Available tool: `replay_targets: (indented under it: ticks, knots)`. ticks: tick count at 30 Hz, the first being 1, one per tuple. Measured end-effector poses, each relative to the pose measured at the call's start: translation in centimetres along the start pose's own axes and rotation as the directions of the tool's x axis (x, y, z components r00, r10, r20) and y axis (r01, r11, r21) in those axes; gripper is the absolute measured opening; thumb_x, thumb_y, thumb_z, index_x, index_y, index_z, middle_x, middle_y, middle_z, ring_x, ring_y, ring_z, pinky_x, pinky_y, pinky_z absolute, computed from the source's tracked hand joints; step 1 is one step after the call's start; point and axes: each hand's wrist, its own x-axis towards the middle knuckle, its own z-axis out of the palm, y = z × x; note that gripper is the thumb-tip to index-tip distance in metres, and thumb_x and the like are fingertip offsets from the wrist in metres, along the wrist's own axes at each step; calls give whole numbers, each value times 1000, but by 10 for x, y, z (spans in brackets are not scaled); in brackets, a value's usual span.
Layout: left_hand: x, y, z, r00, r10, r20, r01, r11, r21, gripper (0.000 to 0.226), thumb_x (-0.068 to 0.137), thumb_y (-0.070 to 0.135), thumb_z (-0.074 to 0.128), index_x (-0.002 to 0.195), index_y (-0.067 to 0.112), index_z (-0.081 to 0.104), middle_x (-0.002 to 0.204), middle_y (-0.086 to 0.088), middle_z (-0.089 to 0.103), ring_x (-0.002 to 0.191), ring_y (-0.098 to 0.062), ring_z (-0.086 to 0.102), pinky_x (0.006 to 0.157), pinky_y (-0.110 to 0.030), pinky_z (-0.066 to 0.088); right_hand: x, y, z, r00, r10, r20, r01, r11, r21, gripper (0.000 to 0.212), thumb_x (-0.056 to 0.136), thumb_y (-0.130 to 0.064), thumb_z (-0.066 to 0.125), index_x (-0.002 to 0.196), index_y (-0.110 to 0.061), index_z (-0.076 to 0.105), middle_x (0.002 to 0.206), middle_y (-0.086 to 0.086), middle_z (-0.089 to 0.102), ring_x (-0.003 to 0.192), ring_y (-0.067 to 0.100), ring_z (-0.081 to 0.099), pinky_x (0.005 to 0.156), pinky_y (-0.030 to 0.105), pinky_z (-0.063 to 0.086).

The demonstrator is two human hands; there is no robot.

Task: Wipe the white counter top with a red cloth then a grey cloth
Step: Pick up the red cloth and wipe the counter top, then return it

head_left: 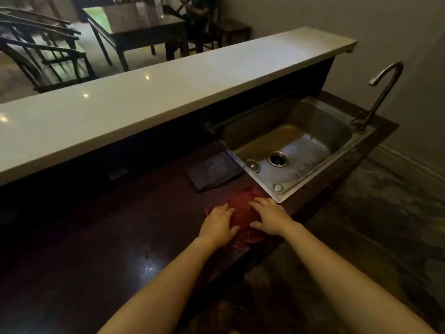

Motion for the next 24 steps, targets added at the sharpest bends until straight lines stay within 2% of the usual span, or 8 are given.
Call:
replay_targets:
  ticks: [2, 4, 7, 11, 14, 18, 22, 24]
  knots:
    - [10, 1, 9, 997, -16, 77, 12, 999, 52, 74, 87, 45, 51, 146, 14, 18, 157, -12, 11, 144, -27, 10, 118, -37, 13, 9, 8, 2, 1000, -23, 9, 23, 1000, 9, 73, 87, -40, 57, 146, -21, 20, 158, 3, 15, 143, 26, 13, 114, 41, 19]
    - [14, -3, 20, 995, -33, 94, 23, 994, 105, 82, 85, 52, 49, 147, 15, 9, 158, -12, 0, 145, -27, 0, 119, -37, 6, 18, 13, 8, 998, -36, 45, 36, 999, 6, 74, 88, -38, 56, 147, -21, 16, 159, 3, 8, 145, 24, 6, 116, 38, 12]
    - [19, -9, 37, 999, -15, 38, 11, 992, 123, 89, 83, 58, 46, 147, 15, 2, 158, -11, -8, 145, -24, -8, 118, -38, -2, 32, 24, 16, 995, -72, 68, 71, 997, 23, 77, 88, -39, 55, 148, -22, 10, 160, 2, 0, 146, 22, 0, 118, 36, 7]
    - [22, -17, 48, 999, 17, -38, -13, 994, 111, 86, 85, 57, 45, 147, 17, 1, 158, -8, -6, 145, -20, -10, 117, -35, -6, 37, 34, 26, 994, -105, -37, 107, 992, 60, 70, 88, -39, 55, 146, -26, 19, 159, -1, 8, 146, 20, 6, 118, 35, 11]
    - [26, -19, 49, 993, 15, -116, -4, 996, 91, 69, 90, 48, 43, 146, 21, 13, 158, -4, 7, 145, -17, 1, 116, -31, -2, 38, 28, 38, 978, -43, -205, 70, 989, 127, 54, 91, -32, 52, 142, -25, 33, 156, -5, 24, 143, 17, 17, 115, 31, 18]
    - [29, -15, 48, 982, -15, -189, 36, 994, 106, 55, 93, 33, 44, 143, 20, 27, 155, -4, 24, 143, -18, 18, 117, -31, 14, 35, 9, 55, 913, 61, -404, 12, 984, 176, 39, 94, -22, 48, 133, -18, 49, 145, -3, 46, 138, 18, 32, 109, 28, 31]
    - [32, -12, 40, 979, -20, -201, 49, 989, 137, 49, 92, 23, 47, 138, 14, 36, 152, -7, 32, 140, -20, 29, 111, -32, 28, 36, 6, 51, 886, 36, -462, 44, 986, 159, 33, 94, -18, 49, 124, -10, 58, 134, 7, 57, 130, 24, 45, 103, 33, 39]
    - [32, -12, 31, 976, -36, -215, 59, 993, 102, 44, 91, 22, 48, 134, 15, 41, 146, -7, 41, 134, -20, 39, 102, -33, 39, 37, 5, 43, 886, 31, -463, 47, 987, 155, 33, 94, -21, 47, 123, -10, 58, 129, 8, 61, 124, 24, 51, 97, 35, 43]
